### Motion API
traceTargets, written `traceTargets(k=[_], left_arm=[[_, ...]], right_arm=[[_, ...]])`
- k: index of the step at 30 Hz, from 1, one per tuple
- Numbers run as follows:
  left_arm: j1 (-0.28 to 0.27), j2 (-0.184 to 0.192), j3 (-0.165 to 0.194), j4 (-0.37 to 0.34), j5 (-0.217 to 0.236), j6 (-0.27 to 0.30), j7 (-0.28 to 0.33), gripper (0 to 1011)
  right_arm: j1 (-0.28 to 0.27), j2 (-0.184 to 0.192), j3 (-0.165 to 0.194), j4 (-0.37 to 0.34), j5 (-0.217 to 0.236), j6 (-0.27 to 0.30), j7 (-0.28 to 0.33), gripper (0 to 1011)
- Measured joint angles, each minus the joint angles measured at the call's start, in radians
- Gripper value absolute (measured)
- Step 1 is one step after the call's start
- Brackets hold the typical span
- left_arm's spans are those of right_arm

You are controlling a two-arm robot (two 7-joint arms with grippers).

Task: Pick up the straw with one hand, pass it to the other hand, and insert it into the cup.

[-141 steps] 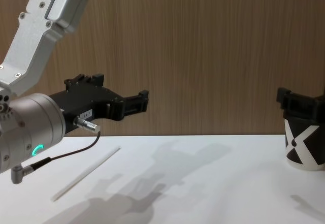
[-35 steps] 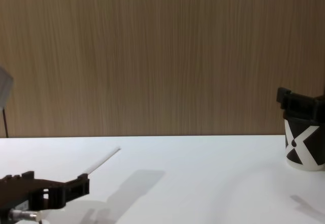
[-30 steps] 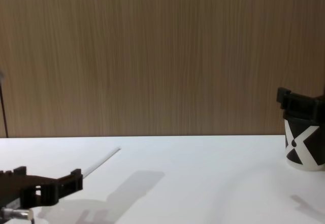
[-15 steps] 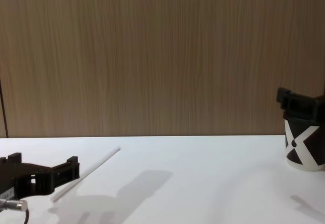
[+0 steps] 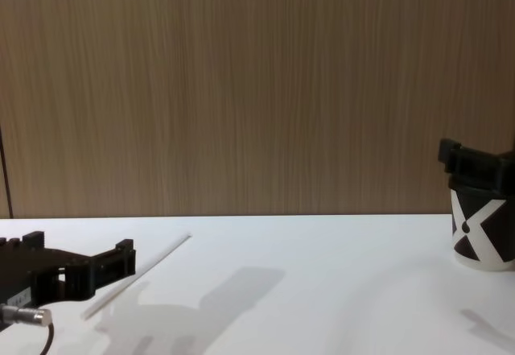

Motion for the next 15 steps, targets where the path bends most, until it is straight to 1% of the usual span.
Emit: traceTargets(k=[9,15], left_arm=[[-0.001,0.001,0.001,-0.003,0.003,0.001,-0.003,1003],[-0.005,-0.008,0.0,-0.002,0.001,0.008,-0.004,1003]], right_arm=[[0.0,0.0,0.0,0.0,0.0,0.0,0.0,1001],[0.0,0.0,0.0,0.0,0.0,0.0,0.0,1001]])
